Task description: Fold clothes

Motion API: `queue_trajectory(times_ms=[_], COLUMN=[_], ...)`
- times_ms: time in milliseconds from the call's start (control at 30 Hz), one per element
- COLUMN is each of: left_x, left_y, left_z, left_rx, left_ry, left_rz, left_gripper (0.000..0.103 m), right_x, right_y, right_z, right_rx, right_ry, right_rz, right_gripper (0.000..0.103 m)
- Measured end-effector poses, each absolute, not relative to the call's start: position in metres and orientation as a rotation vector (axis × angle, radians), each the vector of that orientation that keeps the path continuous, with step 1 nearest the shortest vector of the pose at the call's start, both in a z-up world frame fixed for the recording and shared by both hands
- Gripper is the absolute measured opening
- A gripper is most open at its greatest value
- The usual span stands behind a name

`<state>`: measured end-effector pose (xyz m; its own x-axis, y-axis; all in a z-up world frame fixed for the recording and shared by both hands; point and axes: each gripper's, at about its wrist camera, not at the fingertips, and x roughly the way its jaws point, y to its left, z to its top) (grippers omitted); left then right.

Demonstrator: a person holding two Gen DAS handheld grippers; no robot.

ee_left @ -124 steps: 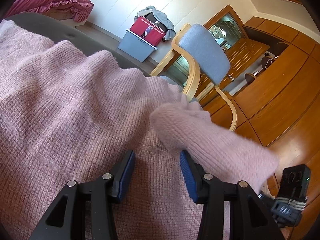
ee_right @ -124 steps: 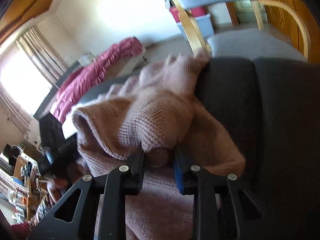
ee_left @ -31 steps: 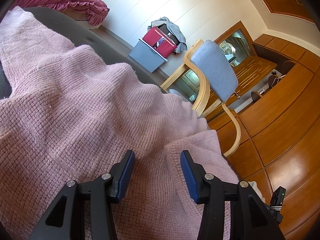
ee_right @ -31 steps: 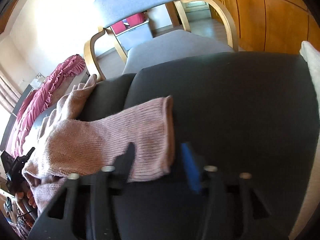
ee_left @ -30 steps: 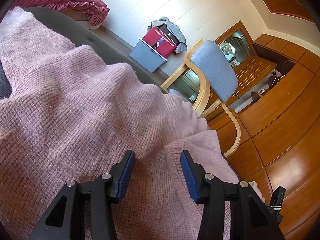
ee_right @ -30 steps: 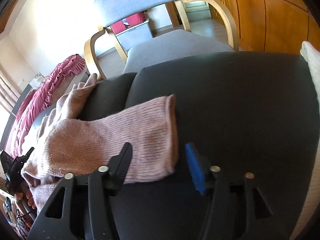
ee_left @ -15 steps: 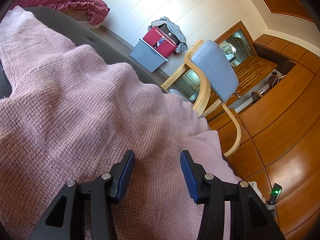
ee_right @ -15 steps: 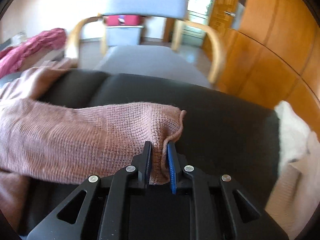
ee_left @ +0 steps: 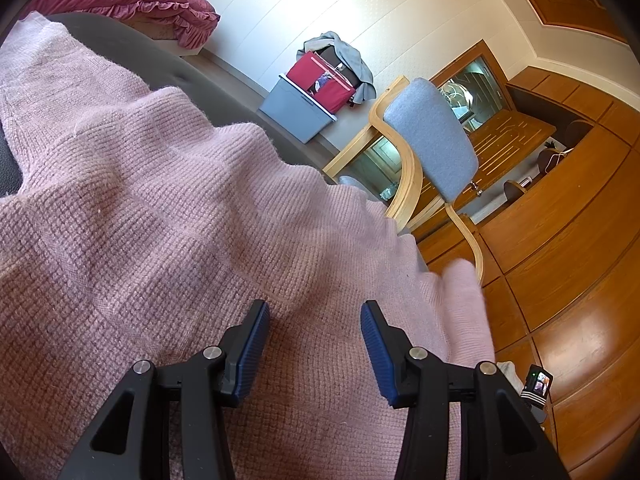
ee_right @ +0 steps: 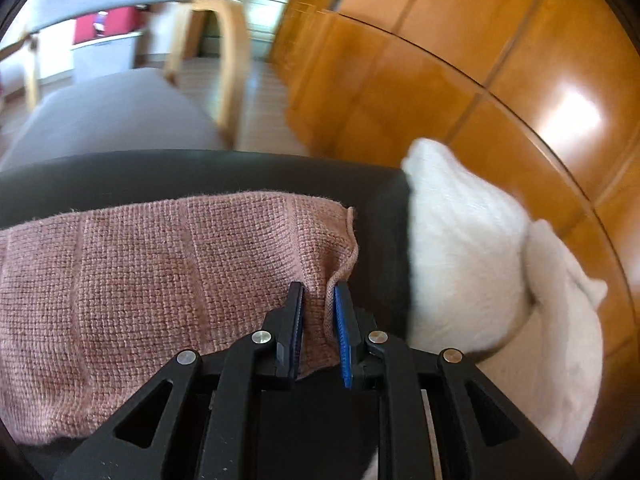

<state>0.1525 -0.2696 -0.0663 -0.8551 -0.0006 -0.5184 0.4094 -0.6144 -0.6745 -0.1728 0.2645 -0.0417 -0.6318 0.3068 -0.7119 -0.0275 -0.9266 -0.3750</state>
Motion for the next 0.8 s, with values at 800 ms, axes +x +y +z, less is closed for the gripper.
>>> queue_trajectory(times_ms=[800], left_x=[0.089], left_y=[-0.289], left_z=[-0.035], left_rx=[1.008], left_ry=[0.680], left_rz=[-2.404], left_gripper=[0.047], right_x=[-0.082], right_y=[0.096], right_z=[-0.021], right_rx=[-1.461], right_ry=[-0.408], right_rz=[3.221], right_gripper=[0.024])
